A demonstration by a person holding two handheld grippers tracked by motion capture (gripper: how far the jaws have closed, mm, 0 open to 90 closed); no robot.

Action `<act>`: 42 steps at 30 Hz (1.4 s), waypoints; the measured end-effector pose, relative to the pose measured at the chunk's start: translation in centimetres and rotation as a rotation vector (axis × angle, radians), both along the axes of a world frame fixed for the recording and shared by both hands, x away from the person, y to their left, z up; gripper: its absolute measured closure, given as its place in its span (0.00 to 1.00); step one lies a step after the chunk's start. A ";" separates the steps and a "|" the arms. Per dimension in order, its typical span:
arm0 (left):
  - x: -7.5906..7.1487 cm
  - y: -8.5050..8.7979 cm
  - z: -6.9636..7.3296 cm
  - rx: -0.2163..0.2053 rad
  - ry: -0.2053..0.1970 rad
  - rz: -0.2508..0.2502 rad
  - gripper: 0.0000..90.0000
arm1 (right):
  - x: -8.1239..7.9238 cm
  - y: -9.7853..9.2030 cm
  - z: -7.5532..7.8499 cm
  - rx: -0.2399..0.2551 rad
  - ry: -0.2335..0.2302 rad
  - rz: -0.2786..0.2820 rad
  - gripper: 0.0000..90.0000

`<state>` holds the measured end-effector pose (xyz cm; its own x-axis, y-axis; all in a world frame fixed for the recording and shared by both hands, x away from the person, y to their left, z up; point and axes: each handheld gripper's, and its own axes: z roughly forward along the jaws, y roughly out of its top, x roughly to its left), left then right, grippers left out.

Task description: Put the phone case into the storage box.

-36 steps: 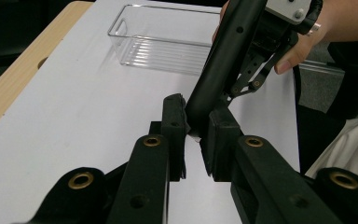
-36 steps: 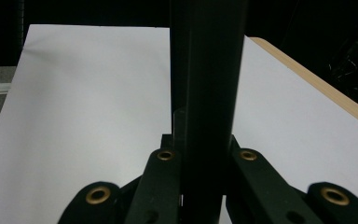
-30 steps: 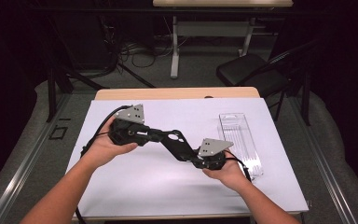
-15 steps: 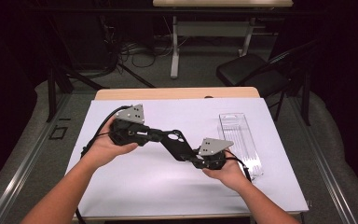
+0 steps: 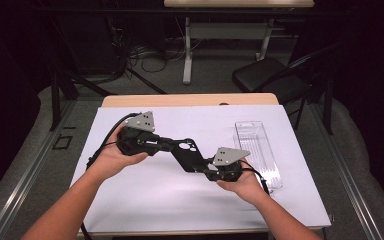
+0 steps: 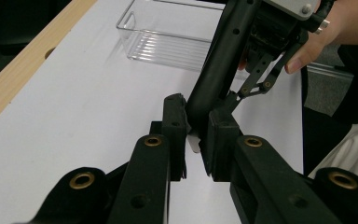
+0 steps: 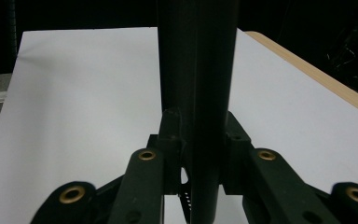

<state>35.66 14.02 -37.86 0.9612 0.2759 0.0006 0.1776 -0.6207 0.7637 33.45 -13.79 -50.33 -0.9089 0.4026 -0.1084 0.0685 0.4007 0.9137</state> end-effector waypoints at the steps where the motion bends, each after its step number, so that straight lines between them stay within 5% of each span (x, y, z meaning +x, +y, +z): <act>1: 0.0 0.0 0.0 0.003 0.000 0.001 0.90 | 0.0 0.0 0.0 0.001 0.003 -0.003 0.81; 16: 0.6 -0.2 -0.3 0.028 0.052 0.071 0.90 | 0.0 -0.1 0.4 -0.002 0.004 -0.055 0.62; 32: 1.2 -0.4 -0.5 0.043 0.075 0.151 0.90 | -0.2 -0.5 1.5 -0.025 -0.056 -0.099 0.57; 38: 1.3 -0.4 -0.3 0.047 0.079 0.151 0.90 | -0.5 -0.6 1.9 -0.009 -0.031 -0.087 0.53; 42: 1.4 -0.5 -0.2 0.051 0.076 0.156 0.90 | -0.8 -0.5 2.3 -0.045 -0.003 -0.093 0.46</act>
